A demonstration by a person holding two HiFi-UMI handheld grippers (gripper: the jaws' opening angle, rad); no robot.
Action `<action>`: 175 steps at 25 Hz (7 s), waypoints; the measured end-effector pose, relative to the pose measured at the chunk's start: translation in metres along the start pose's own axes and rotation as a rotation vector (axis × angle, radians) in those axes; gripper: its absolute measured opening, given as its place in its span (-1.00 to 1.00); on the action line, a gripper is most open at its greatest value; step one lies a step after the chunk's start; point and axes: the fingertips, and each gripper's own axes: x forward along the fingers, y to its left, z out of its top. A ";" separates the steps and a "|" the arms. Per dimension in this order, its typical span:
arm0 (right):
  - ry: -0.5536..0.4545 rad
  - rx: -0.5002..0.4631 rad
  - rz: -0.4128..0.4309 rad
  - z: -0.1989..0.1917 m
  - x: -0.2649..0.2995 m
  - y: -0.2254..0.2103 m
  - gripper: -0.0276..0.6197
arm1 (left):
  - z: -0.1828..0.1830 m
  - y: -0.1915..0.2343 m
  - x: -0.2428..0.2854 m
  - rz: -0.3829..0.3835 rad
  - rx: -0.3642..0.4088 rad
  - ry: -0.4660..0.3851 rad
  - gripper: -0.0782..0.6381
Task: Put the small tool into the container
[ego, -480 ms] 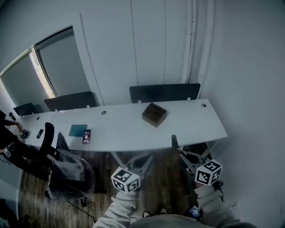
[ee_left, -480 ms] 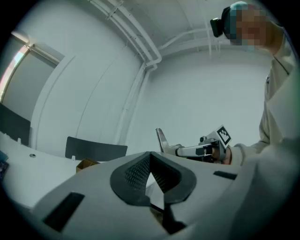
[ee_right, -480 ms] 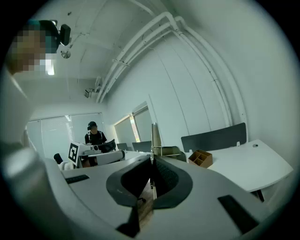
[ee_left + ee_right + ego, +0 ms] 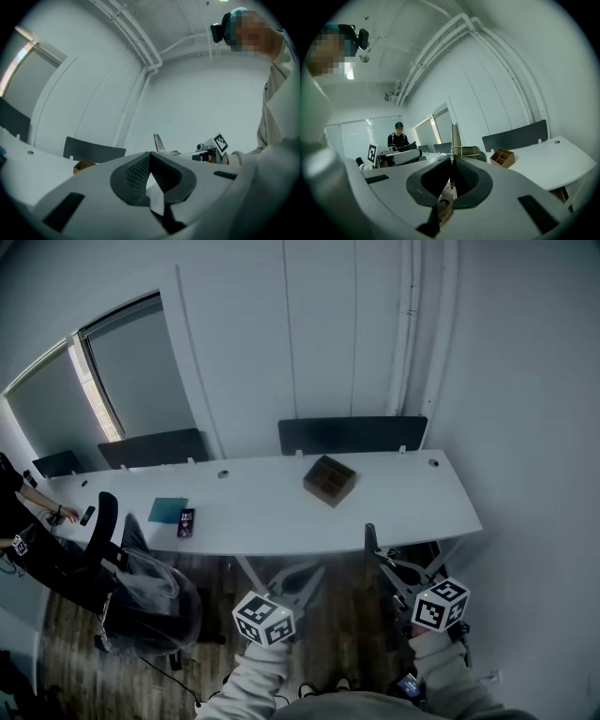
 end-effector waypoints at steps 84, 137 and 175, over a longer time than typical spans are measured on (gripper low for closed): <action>0.056 0.115 -0.256 0.102 0.361 -0.348 -0.85 | 0.017 0.472 0.310 -0.075 0.005 0.178 -0.79; 0.198 0.015 -0.034 0.097 0.431 -0.368 -0.85 | 0.041 0.518 0.289 0.138 0.024 0.178 -0.79; 0.334 0.020 -0.014 0.054 0.459 -0.404 -0.85 | 0.013 0.531 0.277 0.183 -0.009 0.226 -0.79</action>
